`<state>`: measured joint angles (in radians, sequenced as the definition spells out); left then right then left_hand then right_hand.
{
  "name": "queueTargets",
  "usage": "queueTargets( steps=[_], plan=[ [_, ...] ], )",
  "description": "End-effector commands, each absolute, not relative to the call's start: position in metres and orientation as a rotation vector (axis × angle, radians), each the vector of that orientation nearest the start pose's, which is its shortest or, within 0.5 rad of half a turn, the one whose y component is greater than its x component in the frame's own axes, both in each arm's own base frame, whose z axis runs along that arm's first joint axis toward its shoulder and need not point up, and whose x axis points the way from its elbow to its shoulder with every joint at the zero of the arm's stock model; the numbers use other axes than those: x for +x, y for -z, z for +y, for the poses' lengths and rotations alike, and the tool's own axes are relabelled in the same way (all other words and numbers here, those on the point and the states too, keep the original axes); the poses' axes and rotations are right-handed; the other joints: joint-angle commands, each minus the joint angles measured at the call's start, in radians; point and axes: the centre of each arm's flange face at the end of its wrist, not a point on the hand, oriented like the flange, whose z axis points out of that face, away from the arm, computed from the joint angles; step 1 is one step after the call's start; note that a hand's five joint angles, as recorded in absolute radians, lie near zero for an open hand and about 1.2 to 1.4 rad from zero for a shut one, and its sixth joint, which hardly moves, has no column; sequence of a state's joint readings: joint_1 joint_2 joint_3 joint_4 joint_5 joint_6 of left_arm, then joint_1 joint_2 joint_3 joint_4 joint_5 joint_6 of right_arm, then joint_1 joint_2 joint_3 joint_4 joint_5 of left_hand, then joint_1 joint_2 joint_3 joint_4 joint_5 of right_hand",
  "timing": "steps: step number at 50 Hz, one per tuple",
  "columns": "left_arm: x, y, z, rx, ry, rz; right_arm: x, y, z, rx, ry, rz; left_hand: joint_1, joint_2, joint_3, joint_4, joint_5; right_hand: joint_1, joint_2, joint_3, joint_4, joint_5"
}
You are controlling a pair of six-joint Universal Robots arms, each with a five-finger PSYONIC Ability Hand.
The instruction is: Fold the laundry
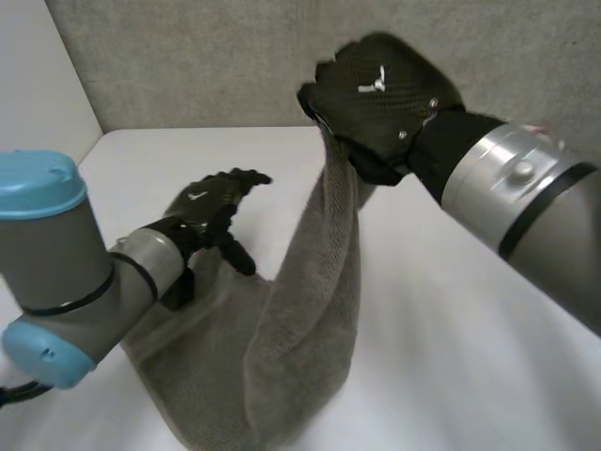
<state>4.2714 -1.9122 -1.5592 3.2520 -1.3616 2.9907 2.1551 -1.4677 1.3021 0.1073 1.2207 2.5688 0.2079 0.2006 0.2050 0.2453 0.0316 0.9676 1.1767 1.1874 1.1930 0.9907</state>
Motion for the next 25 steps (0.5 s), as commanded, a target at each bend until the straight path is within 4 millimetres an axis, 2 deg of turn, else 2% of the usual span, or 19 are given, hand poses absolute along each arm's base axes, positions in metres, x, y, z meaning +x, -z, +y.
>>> queueTargets(
  steps=[1, 3, 12, 17, 19, 25],
  plan=[
    [-0.310, -0.194, -0.261, -0.622, -1.378, -1.955, 0.309, -0.384, -0.161, -1.381, 2.167, 1.259, 0.032, 0.039, 0.035, -0.005, 0.034, 0.429, 0.220, 0.209, 0.203, 0.231],
    [-0.314, -0.188, -0.264, -0.643, -1.333, -1.952, 0.307, -0.394, -0.157, -1.370, 2.205, 1.215, 0.041, 0.048, 0.044, 0.003, 0.043, 0.429, 0.220, 0.209, 0.203, 0.231],
    [-0.316, -0.170, -0.261, -0.653, -1.187, -2.029, 0.303, -0.406, -0.156, -1.354, 2.261, 1.168, 0.073, 0.080, 0.076, 0.036, 0.075, 0.429, 0.220, 0.209, 0.203, 0.231],
    [-0.313, -0.165, -0.254, -0.684, -1.127, -2.076, 0.296, -0.411, -0.170, -1.341, 2.310, 1.192, 0.173, 0.180, 0.176, 0.136, 0.175, 0.429, 0.220, 0.209, 0.203, 0.231],
    [-0.312, -0.162, -0.251, -0.757, -1.125, -2.094, 0.288, -0.413, -0.182, -1.329, 2.344, 1.226, 0.234, 0.242, 0.237, 0.197, 0.236, 0.429, 0.220, 0.209, 0.203, 0.231],
    [-0.309, -0.152, -0.246, -0.880, -1.099, -2.127, 0.286, -0.412, -0.187, -1.333, 2.336, 1.227, 0.311, 0.318, 0.314, 0.274, 0.313, 0.429, 0.220, 0.209, 0.203, 0.231]
  ],
)
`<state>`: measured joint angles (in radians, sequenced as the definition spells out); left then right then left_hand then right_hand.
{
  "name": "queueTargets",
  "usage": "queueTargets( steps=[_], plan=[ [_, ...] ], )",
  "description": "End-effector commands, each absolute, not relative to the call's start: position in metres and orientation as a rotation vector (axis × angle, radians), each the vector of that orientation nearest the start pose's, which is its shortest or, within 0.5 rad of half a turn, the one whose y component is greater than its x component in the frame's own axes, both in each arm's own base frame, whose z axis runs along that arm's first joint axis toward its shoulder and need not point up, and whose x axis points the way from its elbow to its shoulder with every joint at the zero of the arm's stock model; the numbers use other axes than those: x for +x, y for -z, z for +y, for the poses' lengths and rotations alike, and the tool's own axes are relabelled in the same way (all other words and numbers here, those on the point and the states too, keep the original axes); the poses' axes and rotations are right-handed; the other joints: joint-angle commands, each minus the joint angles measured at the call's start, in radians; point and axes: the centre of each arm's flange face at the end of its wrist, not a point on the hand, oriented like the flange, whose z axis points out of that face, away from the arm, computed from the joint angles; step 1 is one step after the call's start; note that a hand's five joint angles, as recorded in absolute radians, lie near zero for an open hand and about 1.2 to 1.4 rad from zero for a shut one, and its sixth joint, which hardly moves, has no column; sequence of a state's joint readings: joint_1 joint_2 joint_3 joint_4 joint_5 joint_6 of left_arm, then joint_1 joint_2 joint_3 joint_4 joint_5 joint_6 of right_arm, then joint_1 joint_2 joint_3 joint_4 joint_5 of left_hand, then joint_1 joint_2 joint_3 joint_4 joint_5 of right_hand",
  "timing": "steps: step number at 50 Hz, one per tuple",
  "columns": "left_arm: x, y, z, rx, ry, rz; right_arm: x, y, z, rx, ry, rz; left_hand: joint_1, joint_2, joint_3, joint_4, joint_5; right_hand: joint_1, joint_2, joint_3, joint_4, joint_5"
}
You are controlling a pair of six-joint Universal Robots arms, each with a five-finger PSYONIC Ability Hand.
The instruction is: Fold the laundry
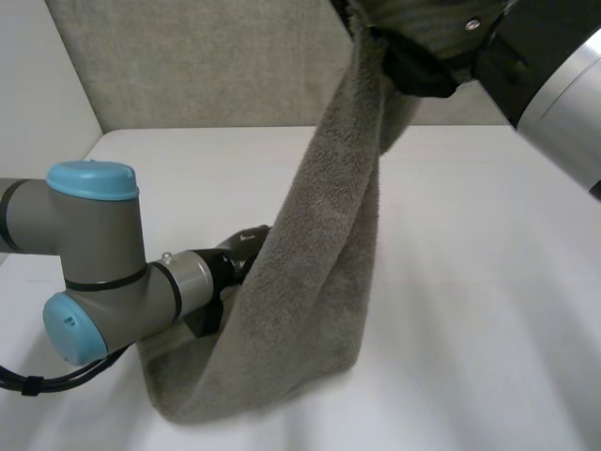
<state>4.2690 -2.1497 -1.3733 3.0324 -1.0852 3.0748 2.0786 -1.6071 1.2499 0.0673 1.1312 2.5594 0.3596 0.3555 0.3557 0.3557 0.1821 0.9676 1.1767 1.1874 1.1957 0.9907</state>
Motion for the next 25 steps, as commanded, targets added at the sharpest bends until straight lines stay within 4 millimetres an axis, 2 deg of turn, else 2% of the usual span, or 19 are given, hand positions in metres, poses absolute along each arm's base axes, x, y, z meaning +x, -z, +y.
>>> queueTargets(
  steps=[1, 4, 5, 6, 7, 8, 13, 15, 16, 18, 19, 22, 23, 25],
  plan=[
    [-0.309, -0.146, -0.244, -0.904, -1.073, -2.142, 0.286, -0.410, -0.187, -1.342, 2.324, 1.223, 0.159, 0.163, 0.163, 0.163, 0.162, 0.429, 0.220, 0.209, 0.201, 0.231],
    [-0.310, -0.140, -0.240, -0.930, -1.019, -2.148, 0.287, -0.407, -0.187, -1.350, 2.306, 1.225, 0.224, 0.228, 0.228, 0.228, 0.227, 0.429, 0.220, 0.209, 0.201, 0.231],
    [-0.311, -0.137, -0.239, -0.934, -0.994, -2.140, 0.287, -0.406, -0.188, -1.350, 2.305, 1.228, 0.404, 0.408, 0.408, 0.408, 0.407, 0.429, 0.220, 0.209, 0.201, 0.231],
    [-0.311, -0.137, -0.239, -0.934, -0.993, -2.140, 0.288, -0.404, -0.189, -1.352, 2.298, 1.236, 0.406, 0.410, 0.410, 0.410, 0.409, 0.429, 0.220, 0.209, 0.201, 0.231],
    [-0.313, -0.135, -0.239, -0.940, -0.982, -2.128, 0.288, -0.404, -0.189, -1.352, 2.298, 1.236, 0.784, 0.788, 0.788, 0.788, 0.787, 0.429, 0.220, 0.209, 0.201, 0.231],
    [-0.314, -0.135, -0.241, -0.943, -0.991, -2.125, 0.288, -0.402, -0.190, -1.355, 2.294, 1.240, 1.034, 1.038, 1.038, 1.038, 1.037, 0.429, 0.220, 0.209, 0.201, 0.231],
    [-0.320, -0.150, -0.261, -0.938, -1.116, -2.096, 0.292, -0.394, -0.197, -1.367, 2.270, 1.263, 1.037, 1.041, 1.041, 1.041, 1.040, 0.429, 0.220, 0.209, 0.201, 0.231],
    [-0.322, -0.170, -0.288, -0.905, -1.326, -2.082, 0.296, -0.388, -0.206, -1.374, 2.264, 1.272, 1.037, 1.041, 1.041, 1.041, 1.040, 0.429, 0.220, 0.209, 0.201, 0.231],
    [-0.322, -0.171, -0.288, -0.905, -1.327, -2.082, 0.296, -0.388, -0.206, -1.374, 2.264, 1.272, 1.037, 1.041, 1.041, 1.041, 1.040, 0.429, 0.220, 0.209, 0.201, 0.231],
    [-0.319, -0.201, -0.322, -0.814, -1.610, -2.069, 0.302, -0.380, -0.224, -1.370, 2.278, 1.277, 1.037, 1.041, 1.041, 1.041, 1.040, 0.429, 0.220, 0.209, 0.201, 0.231],
    [-0.319, -0.202, -0.322, -0.814, -1.611, -2.068, 0.302, -0.380, -0.224, -1.370, 2.278, 1.277, 1.037, 1.041, 1.041, 1.041, 1.040, 0.429, 0.220, 0.209, 0.201, 0.231],
    [-0.306, -0.276, -0.368, -0.597, -2.071, -1.915, 0.309, -0.378, -0.264, -1.332, 2.376, 1.251, 1.037, 1.041, 1.041, 1.041, 1.040, 0.429, 0.220, 0.209, 0.201, 0.231],
    [-0.306, -0.276, -0.368, -0.596, -2.073, -1.915, 0.309, -0.378, -0.264, -1.332, 2.376, 1.250, 1.037, 1.041, 1.041, 1.041, 1.040, 0.429, 0.220, 0.209, 0.201, 0.231],
    [-0.299, -0.333, -0.377, -0.506, -2.275, -1.729, 0.310, -0.392, -0.285, -1.285, 2.502, 1.181, 1.037, 1.041, 1.041, 1.041, 1.040, 0.429, 0.220, 0.209, 0.201, 0.231]
  ],
)
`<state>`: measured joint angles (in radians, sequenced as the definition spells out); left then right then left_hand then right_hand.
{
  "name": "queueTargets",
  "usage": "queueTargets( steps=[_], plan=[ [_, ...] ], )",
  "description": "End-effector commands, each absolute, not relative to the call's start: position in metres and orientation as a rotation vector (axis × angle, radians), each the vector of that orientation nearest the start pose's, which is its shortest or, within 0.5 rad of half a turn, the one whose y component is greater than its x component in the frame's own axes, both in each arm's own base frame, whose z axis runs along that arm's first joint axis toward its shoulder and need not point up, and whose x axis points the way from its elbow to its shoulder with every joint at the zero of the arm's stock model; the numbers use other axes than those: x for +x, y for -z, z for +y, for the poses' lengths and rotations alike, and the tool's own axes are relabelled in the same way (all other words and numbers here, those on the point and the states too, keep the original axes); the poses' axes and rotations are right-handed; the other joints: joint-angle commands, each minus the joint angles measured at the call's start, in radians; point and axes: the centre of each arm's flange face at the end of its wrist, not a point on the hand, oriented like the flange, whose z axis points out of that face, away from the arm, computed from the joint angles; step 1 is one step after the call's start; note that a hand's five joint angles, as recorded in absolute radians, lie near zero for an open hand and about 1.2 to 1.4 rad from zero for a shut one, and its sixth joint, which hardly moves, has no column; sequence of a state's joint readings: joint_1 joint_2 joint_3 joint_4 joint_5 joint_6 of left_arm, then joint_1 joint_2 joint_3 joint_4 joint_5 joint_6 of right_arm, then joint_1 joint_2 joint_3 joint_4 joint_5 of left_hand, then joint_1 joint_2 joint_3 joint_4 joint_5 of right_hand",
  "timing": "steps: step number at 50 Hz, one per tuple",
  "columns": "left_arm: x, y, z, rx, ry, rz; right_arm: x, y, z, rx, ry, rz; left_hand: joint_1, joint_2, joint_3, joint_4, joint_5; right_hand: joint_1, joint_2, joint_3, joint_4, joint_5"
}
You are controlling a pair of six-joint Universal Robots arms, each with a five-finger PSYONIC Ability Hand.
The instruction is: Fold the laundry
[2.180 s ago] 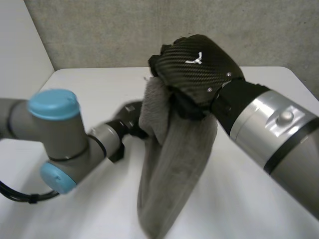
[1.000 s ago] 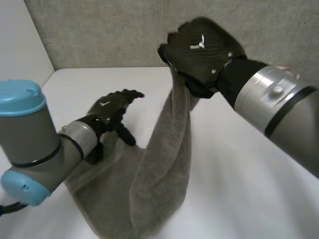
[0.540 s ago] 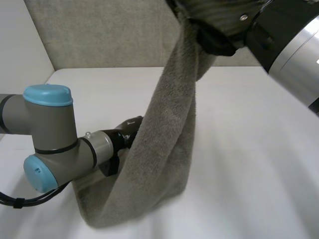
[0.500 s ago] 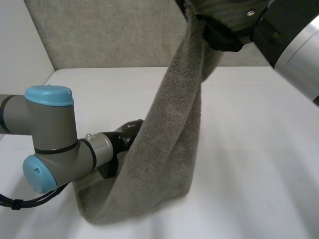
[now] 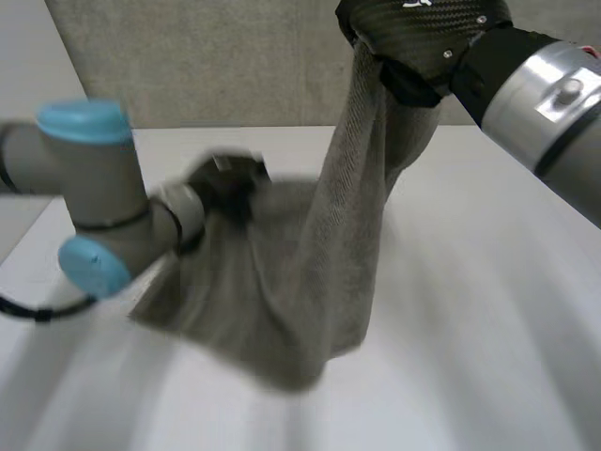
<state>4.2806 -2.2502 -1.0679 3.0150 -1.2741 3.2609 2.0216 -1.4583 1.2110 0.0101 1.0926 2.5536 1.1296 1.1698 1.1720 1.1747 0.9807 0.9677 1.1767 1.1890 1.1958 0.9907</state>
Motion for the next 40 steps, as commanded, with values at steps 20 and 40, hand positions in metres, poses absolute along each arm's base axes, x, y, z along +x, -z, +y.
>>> queueTargets(
  steps=[20, 40],
  plan=[
    [-0.260, -0.246, -0.308, 0.632, 2.244, 2.395, 0.318, -0.290, -0.295, -1.348, 2.323, 1.390, 0.267, 0.226, 0.224, 0.222, 0.241, 0.429, 0.220, 0.207, 0.200, 0.231],
    [-0.238, -0.166, -0.212, 0.768, 1.755, 2.729, 0.267, -0.153, -0.237, -1.601, 1.592, 2.167, -0.026, -0.066, -0.068, -0.071, -0.051, -0.088, -0.297, -0.309, -0.316, -0.285]
  ],
)
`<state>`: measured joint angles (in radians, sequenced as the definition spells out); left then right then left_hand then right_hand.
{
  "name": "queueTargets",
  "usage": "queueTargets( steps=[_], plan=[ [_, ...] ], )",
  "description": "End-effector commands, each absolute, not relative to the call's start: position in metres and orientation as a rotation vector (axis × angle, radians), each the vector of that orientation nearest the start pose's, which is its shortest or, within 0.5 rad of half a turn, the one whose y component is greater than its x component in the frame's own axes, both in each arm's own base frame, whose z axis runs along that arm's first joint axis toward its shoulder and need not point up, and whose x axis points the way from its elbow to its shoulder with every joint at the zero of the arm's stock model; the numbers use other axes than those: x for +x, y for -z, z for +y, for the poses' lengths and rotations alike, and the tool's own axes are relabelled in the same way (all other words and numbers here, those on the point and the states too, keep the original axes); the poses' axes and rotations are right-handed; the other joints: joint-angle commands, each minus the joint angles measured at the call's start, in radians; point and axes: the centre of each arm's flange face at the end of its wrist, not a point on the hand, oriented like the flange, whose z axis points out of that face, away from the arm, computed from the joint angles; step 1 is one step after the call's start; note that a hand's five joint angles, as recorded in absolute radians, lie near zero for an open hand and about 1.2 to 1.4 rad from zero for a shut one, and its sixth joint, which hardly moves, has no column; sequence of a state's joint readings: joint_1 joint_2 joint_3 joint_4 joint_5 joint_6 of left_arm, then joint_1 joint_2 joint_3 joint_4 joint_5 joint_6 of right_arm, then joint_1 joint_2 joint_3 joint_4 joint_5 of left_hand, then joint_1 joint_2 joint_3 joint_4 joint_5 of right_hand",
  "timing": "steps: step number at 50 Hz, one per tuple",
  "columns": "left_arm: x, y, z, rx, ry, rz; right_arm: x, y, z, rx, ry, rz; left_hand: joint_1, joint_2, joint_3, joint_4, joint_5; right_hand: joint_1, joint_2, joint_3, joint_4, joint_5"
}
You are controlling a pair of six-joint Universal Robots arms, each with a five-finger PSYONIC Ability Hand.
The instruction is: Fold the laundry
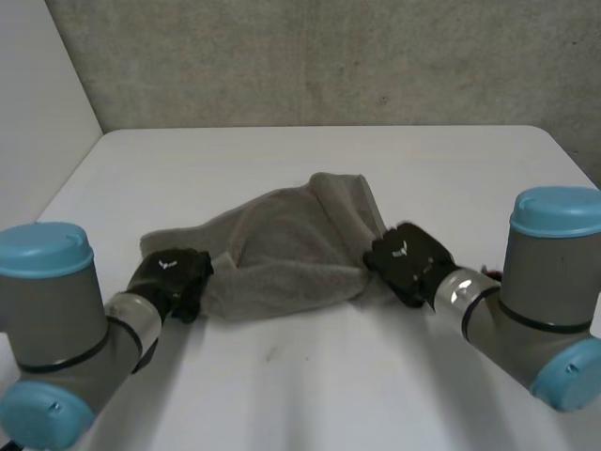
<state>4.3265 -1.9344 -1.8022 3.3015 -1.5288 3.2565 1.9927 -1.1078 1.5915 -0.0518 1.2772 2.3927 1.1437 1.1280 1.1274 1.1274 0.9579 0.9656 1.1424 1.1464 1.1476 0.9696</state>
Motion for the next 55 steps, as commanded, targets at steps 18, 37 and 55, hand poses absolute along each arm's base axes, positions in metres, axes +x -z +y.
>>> queueTargets(
  steps=[18, 37, 55],
  plan=[
    [-0.251, -0.234, -0.222, 0.801, 2.035, 2.572, 0.230, -0.196, -0.253, -0.791, 1.647, 2.348, -0.549, -0.533, -0.532, -0.532, -0.537, -0.787, -0.963, -0.967, -0.969, -0.965],
    [-0.284, -0.195, -0.268, 1.237, 1.812, 2.646, 0.224, -0.181, -0.243, -0.635, 1.519, 2.393, -0.537, -0.521, -0.520, -0.520, -0.525, -0.760, -0.937, -0.941, -0.942, -0.939],
    [-0.282, -0.145, -0.259, 1.427, 1.409, 2.728, 0.227, -0.177, -0.240, -0.676, 1.526, 2.387, -0.543, -0.527, -0.526, -0.526, -0.531, -0.743, -0.919, -0.923, -0.925, -0.921]
  ],
)
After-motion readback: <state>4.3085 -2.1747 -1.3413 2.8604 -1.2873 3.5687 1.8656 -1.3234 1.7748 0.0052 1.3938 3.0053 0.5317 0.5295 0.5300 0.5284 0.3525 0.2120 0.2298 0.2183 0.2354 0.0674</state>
